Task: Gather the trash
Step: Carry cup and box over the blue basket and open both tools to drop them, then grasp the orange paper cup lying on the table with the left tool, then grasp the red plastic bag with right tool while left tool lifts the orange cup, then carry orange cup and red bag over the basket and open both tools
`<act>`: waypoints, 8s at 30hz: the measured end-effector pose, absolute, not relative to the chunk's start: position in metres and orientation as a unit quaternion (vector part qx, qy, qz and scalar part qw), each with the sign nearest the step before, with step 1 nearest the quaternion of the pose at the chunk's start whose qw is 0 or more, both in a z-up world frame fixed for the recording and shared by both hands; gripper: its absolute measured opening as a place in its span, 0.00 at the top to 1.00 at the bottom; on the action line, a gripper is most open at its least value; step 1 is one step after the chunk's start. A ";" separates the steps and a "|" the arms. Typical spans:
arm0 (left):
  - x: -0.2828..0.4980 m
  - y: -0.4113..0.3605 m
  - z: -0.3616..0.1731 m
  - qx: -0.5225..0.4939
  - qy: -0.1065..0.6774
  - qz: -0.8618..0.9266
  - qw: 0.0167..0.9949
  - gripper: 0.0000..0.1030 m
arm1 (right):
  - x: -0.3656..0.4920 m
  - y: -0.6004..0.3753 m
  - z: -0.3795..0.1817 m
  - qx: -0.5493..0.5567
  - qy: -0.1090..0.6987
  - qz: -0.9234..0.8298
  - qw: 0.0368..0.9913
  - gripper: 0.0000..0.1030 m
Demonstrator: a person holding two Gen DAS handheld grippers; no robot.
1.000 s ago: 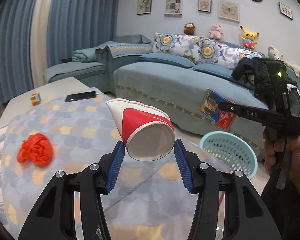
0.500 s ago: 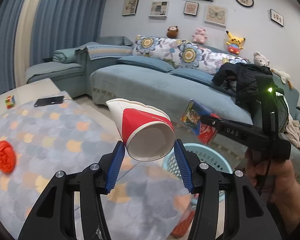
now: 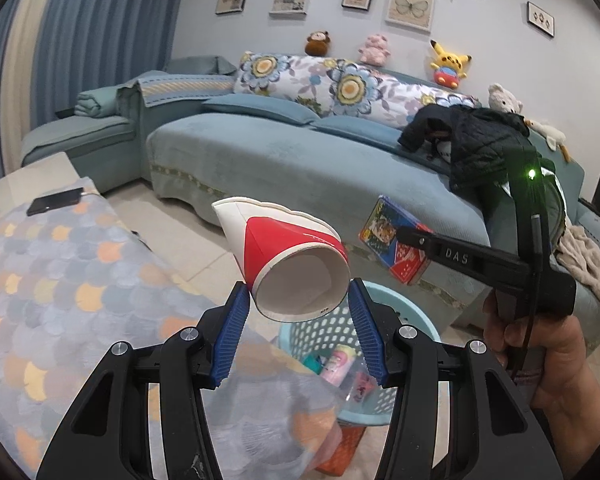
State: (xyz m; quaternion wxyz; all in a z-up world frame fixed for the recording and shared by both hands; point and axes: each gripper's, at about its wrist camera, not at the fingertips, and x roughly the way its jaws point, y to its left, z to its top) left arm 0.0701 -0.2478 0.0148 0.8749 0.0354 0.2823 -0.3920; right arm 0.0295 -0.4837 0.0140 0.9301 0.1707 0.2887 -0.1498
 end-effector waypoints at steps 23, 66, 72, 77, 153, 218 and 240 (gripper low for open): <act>0.082 -0.309 0.007 0.065 0.313 -0.412 0.853 0.52 | 0.025 -0.541 -0.019 0.259 0.337 -0.191 0.885 0.84; 0.277 0.169 0.024 0.194 0.408 0.333 0.828 0.07 | 0.118 -0.283 0.012 0.083 0.355 0.040 0.930 0.53; 0.306 0.235 0.009 0.069 0.510 0.253 0.819 0.07 | 0.132 -0.230 0.014 0.075 0.368 0.087 0.923 0.53; 0.303 0.270 0.011 -0.030 0.526 0.244 0.814 0.07 | 0.142 -0.188 0.021 0.089 0.368 0.128 0.917 0.52; 0.114 0.162 0.131 -0.098 0.139 0.187 0.967 0.38 | 0.311 0.035 -0.056 -0.049 0.376 0.122 0.917 0.65; 0.054 -0.133 0.047 0.003 0.215 -0.202 0.955 0.38 | 0.002 -0.365 0.048 0.089 0.186 -0.150 0.967 0.74; 0.053 -0.282 0.038 0.026 0.260 -0.355 0.898 0.38 | -0.031 -0.489 0.012 0.170 0.204 -0.249 0.931 0.74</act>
